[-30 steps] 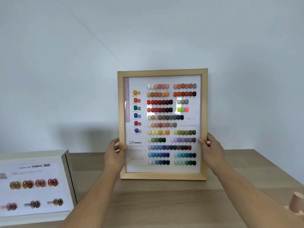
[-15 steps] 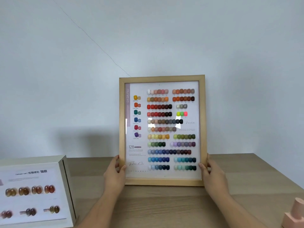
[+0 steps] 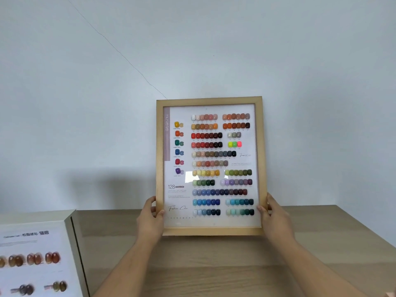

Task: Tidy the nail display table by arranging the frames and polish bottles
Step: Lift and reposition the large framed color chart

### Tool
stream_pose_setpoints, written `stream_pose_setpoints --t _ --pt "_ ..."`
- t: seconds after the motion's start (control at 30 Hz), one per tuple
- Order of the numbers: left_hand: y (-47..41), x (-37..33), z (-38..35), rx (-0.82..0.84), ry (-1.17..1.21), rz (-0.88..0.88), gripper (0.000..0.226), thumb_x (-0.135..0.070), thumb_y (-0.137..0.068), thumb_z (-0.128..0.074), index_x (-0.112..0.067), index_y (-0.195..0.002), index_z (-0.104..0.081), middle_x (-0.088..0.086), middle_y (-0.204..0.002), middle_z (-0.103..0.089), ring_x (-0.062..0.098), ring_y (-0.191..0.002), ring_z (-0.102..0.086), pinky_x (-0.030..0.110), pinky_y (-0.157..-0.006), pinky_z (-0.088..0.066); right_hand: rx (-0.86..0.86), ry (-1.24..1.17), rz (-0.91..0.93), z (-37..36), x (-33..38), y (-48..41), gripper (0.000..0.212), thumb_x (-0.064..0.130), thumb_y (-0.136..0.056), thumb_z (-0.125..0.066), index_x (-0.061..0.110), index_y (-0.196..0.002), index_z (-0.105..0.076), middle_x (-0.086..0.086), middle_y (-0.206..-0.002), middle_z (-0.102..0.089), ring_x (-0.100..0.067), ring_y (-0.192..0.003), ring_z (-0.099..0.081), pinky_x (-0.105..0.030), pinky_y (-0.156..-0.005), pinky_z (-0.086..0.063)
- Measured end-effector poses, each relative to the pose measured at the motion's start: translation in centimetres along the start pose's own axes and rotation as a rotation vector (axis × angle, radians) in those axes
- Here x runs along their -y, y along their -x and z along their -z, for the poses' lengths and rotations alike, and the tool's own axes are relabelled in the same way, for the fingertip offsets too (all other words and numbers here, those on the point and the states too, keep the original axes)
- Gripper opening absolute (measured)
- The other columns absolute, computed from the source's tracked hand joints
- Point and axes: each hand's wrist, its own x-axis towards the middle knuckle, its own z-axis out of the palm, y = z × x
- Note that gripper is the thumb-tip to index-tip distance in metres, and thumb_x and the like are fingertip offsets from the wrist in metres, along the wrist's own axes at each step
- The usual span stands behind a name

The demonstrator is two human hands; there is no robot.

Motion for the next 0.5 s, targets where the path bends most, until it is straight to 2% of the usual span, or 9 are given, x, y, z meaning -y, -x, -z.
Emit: stream_pose_setpoints --t 0.13,0.3,0.5 --pt "-0.2 0.8 -0.7 0.01 0.019 0.038 0.044 -0.01 -0.091 -0.054 -0.023 -0.132 -0.043 0.003 -0.111 -0.055 0.022 -0.101 -0.053 0.041 -0.088 -0.05 -0.001 -0.012 0.013 -0.4 -0.1 -0.7 0.053 0.031 -0.092 -0.052 0.02 -0.142 -0.036 -0.009 -0.129 -0.057 -0.025 -0.111 -0.056 -0.037 -0.093 -0.046" --pt "-1.2 1.4 -1.3 -0.005 0.041 0.009 0.043 -0.012 -0.091 -0.055 -0.025 -0.131 -0.046 0.0 -0.106 -0.055 0.019 -0.096 -0.054 0.035 -0.083 -0.049 0.019 -0.053 -0.013 -1.1 -1.0 -1.3 0.055 0.033 -0.093 -0.051 0.021 -0.143 -0.033 -0.008 -0.134 -0.054 -0.025 -0.115 -0.054 -0.038 -0.095 -0.046" --pt "-1.4 2.2 -2.0 -0.026 0.06 -0.007 0.043 -0.02 -0.092 -0.054 -0.028 -0.132 -0.044 -0.002 -0.105 -0.056 0.018 -0.094 -0.055 0.036 -0.081 -0.049 0.038 -0.051 -0.017 -1.6 -1.4 -1.7 0.055 0.035 -0.095 -0.046 0.024 -0.145 -0.027 -0.005 -0.14 -0.048 -0.026 -0.124 -0.049 -0.037 -0.097 -0.042"
